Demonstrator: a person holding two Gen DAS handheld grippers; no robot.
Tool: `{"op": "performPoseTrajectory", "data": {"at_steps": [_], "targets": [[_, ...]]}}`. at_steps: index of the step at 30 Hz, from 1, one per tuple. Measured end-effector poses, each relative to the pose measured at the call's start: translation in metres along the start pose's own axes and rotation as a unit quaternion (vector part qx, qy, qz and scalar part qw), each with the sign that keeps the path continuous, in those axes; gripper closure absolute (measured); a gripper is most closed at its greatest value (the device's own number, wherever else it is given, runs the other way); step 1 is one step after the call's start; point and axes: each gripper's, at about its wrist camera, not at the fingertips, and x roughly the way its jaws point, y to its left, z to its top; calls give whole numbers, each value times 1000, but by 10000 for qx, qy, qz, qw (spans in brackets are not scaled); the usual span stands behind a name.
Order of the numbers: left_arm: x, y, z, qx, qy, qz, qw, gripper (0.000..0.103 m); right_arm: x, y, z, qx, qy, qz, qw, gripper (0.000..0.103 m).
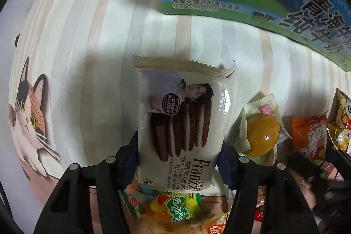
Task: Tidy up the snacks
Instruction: 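Grasp the Franzzi cookie pack with left tool while right tool grasps orange Cuicuijiao bag, then carry both packs into the cardboard box and release them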
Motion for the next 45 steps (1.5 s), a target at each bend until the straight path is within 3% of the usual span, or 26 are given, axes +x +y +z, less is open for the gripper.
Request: {"op": "performPoseTrajectory", "data": {"at_steps": [3,5,9,16,22,27,33,39,45], "targets": [[-12,-5,-11,-64,-90,79,9999,45,8,19,-5,-330,-75,-458,9984,25],[-17,-3,-14,-127,-118,75,9998,45,10,20,-9,-319,-215,-697,9968,35],[-31,4,-34,-227,-231,47,9995,46,8,18,-21,-114,-599,-844,9946,44],[-67,22,-75,-505,-320,-60,9982,47,-13,-1,-48,387,-897,-251,9949,48],[-106,32,-113,-649,-538,-205,9962,47,-45,-15,-65,391,-999,50,9942,48],[-150,16,-137,-492,-842,-432,9943,47,-87,-15,-66,316,-1216,469,9910,48],[-207,-10,-140,-269,-1258,-943,9872,47,-159,-25,-72,278,-1560,959,9827,48],[-241,-31,-86,-101,-1451,-1248,9815,47,-224,-25,-56,310,-1869,1268,9737,48],[-254,-52,-7,50,-1663,-992,9811,47,-254,-17,15,243,-2142,938,9720,48]]}}
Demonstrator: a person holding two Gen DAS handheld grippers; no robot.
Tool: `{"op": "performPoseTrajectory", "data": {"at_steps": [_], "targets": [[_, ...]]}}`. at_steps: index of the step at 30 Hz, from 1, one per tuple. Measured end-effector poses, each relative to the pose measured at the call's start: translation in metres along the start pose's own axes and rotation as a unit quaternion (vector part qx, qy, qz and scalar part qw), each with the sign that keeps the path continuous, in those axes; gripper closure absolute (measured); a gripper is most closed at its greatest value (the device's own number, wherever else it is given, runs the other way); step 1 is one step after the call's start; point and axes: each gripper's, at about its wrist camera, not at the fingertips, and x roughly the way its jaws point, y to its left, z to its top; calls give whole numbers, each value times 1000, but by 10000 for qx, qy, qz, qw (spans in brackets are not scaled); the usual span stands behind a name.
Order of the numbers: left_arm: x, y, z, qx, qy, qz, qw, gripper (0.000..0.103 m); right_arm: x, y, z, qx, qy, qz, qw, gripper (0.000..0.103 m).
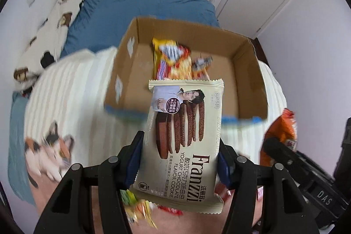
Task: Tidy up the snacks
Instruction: 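Carry both packs into the cardboard box and release them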
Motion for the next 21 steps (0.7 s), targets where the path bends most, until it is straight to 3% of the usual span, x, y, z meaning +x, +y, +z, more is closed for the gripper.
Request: {"op": "performPoseTrajectory", "data": {"at_steps": [3,10,16,21], "targets": [[11,1,35,91,-22,201,9998,47,15,2,37,-82,25,-251,9996,48],[74,22,113,135,377,641,9971,47,76,-6,109,-238,292,-856,9956,48],[136,44,153,77,757,996,9921,47,139,-23,154,-300,563,-1361,9886,48],[177,57,170,87,1019,1161,9880,47,175,-40,169,-197,735,-1541,9851,48]]}}
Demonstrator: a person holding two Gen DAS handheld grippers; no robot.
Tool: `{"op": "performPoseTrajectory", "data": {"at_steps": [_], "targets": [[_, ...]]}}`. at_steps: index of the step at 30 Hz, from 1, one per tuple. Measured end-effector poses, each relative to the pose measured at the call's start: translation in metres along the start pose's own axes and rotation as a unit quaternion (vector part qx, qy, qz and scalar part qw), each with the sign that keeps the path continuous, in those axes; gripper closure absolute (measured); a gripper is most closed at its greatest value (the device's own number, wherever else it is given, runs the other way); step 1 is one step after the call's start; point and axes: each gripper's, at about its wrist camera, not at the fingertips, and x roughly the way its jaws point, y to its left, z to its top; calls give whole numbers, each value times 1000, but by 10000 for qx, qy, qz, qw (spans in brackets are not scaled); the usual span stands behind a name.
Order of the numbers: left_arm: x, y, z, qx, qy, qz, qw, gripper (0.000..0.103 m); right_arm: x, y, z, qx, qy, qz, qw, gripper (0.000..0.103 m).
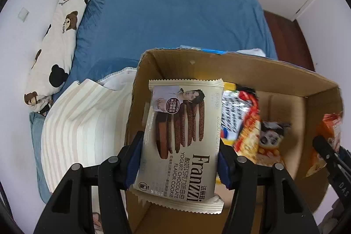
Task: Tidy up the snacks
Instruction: 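Carry both packs into the cardboard box and release them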
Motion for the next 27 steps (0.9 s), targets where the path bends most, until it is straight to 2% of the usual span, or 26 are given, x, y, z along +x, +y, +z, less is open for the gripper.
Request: {"op": "performPoseTrajectory", "data": {"at_steps": [4,5,6,8,9,10,18,21,27], "targets": [[21,2,11,23,202,-60,9998,46,19,0,11,-4,79,-160,9998,45],[26,4,14,-36,247,-84,9997,46,23,0,13,0,116,-184,9998,40],[28,5,16,-72,243,-106,9996,44,27,0,14,26,165,-123,9998,30],[30,4,18,-32,251,-222,9994,22,32,4,15,-49,212,-128,9997,23],[32,3,18,-23,284,-306,9991,18,34,7,16,-118,225,-253,9994,7],[32,1,18,-9,270,-303,9992,11,37,10,16,-182,261,-334,9989,2],[24,-9,7,92,195,-455,9987,11,41,11,12,-184,348,-269,9989,2],[13,-9,-3,97,26,-456,9989,11,34,12,4,-172,314,-208,9991,2],[-24,-2,-36,22,-555,-617,9965,11,6,16,-22,-251,54,-74,9996,2]]}}
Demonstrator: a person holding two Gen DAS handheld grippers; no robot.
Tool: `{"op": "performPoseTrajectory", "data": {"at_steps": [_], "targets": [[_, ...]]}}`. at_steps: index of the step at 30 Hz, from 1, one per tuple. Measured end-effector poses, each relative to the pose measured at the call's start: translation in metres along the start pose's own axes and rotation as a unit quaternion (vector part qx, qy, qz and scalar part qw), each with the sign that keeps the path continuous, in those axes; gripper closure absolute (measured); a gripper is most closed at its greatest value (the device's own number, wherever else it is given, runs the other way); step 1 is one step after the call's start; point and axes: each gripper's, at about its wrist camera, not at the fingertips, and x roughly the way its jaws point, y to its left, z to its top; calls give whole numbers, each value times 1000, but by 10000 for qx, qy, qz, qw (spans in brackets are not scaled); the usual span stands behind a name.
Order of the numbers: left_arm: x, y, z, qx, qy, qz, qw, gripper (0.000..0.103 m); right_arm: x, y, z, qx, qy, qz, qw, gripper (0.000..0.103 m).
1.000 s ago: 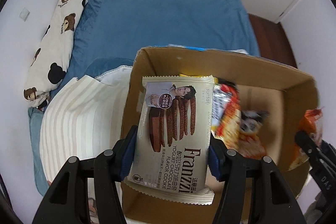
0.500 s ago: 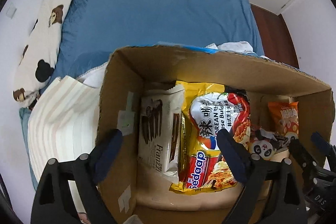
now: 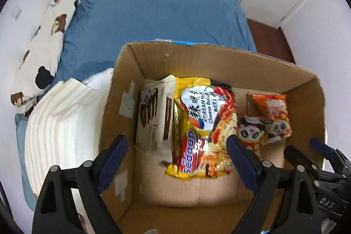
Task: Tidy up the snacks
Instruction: 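Carry both packs into the cardboard box and release them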
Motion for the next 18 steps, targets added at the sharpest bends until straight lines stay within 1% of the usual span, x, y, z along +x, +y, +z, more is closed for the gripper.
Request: {"op": "performPoseTrajectory", "data": {"at_steps": [3,6,10,18], "targets": [[-20,-1,-17,84,-307,130,9994,11,-17,4,-17,-95,-202,-10,9998,2],[-42,0,-39,106,-597,170,9980,11,-37,8,-35,-174,-375,28,9991,2],[-70,3,-70,174,-995,261,9945,11,-68,10,-64,-263,-685,9,9973,2],[-118,8,-131,144,-1461,216,9889,11,-119,18,-121,-360,-1115,138,9930,2]]}}
